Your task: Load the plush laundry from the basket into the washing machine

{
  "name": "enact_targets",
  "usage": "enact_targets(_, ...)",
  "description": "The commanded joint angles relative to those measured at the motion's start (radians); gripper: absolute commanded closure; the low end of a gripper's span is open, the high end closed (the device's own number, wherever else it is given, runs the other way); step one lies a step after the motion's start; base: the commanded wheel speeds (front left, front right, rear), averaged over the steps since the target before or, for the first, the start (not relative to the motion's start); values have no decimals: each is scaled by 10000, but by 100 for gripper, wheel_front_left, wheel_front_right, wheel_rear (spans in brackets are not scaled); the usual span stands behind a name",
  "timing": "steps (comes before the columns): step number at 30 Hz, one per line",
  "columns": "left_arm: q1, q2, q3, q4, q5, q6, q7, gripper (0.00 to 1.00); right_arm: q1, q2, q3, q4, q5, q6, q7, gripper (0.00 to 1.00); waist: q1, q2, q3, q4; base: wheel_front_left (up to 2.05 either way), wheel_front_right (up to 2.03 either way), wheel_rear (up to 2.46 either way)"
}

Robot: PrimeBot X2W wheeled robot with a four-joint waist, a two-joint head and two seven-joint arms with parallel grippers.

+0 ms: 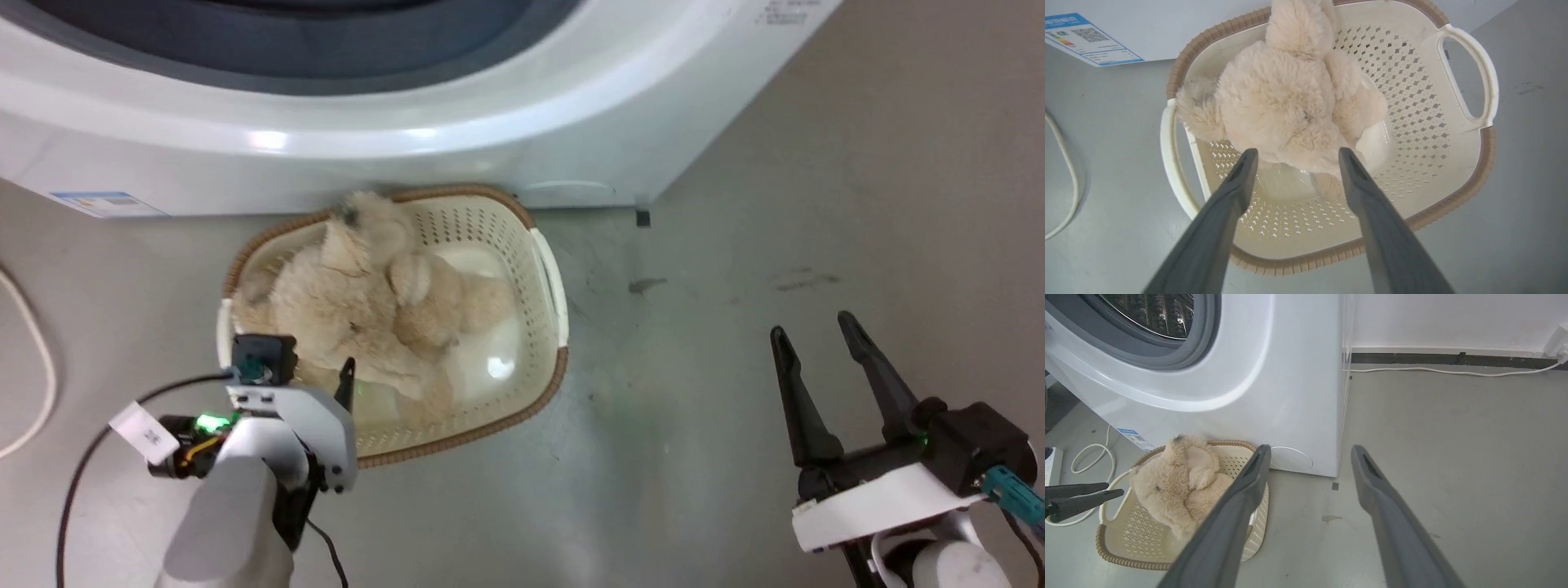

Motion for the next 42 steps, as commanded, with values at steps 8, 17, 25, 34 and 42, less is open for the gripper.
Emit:
enact_targets(8, -1157, 366, -79, 1125, -327, 137, 357, 0, -428, 28, 61, -77, 251, 4, -262, 0, -1, -1, 1029, -604, 0, 0, 0)
enact_targets(17, -2174, 644, -116, 2075, -643, 358, 515, 0, -593, 31, 359, -144, 507, 4, -449, 0, -1, -1, 1925, -957, 0, 0, 0)
enact_targets(25, -3041, 762, -79, 2775, -1084, 146, 167, 0, -712, 33, 630, -58, 774, 5, -615, 0, -1, -1, 2689, -1243, 0, 0, 0)
enact_targets(34, -3787, 920, -194, 3678, -1420, 25, -408, 76, -896, 36, 835, 104, 1017, 5, -803, 0, -1, -1, 3415, -1497, 0, 0, 0)
enact_targets(42, -4008, 976, -340, 4565, -1712, -63, -916, 100, -1043, 39, 795, 406, 1065, 6, -969, 0, -1, -1, 3399, -1553, 0, 0, 0)
